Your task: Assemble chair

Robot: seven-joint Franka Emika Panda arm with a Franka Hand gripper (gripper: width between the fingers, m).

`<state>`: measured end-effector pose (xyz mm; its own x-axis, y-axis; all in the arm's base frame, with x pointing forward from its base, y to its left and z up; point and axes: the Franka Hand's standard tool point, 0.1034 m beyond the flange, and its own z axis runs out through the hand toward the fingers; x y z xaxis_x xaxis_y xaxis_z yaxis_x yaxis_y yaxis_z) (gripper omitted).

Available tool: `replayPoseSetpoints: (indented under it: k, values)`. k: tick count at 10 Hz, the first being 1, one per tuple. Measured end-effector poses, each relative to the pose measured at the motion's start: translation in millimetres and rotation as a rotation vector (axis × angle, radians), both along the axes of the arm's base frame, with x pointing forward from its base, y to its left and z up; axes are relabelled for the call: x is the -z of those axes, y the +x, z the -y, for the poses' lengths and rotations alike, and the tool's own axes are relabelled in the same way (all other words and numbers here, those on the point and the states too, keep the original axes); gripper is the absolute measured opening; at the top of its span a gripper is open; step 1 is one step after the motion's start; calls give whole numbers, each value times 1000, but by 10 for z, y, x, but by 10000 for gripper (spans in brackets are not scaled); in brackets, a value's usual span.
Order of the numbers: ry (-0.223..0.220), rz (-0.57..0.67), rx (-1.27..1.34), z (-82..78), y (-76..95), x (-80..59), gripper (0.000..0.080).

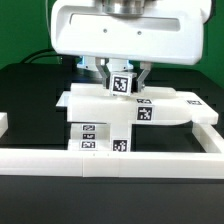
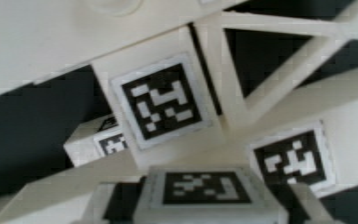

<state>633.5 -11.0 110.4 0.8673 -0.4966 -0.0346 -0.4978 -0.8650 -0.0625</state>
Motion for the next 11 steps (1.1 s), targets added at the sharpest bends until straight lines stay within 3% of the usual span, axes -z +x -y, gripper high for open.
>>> replayPoseSetpoints:
  k: [2, 4, 6, 7, 8, 11]
  values:
    - [45, 7, 142, 10, 7, 14, 274]
    - [49, -3, 292, 4, 14, 12, 274]
    - [46, 0, 252, 6, 14, 11, 279]
    - [23, -2, 204, 6, 37, -27, 481]
    - [-11, 5, 140, 0, 62, -54, 593]
    - [-14, 16, -40, 13, 55, -43, 647]
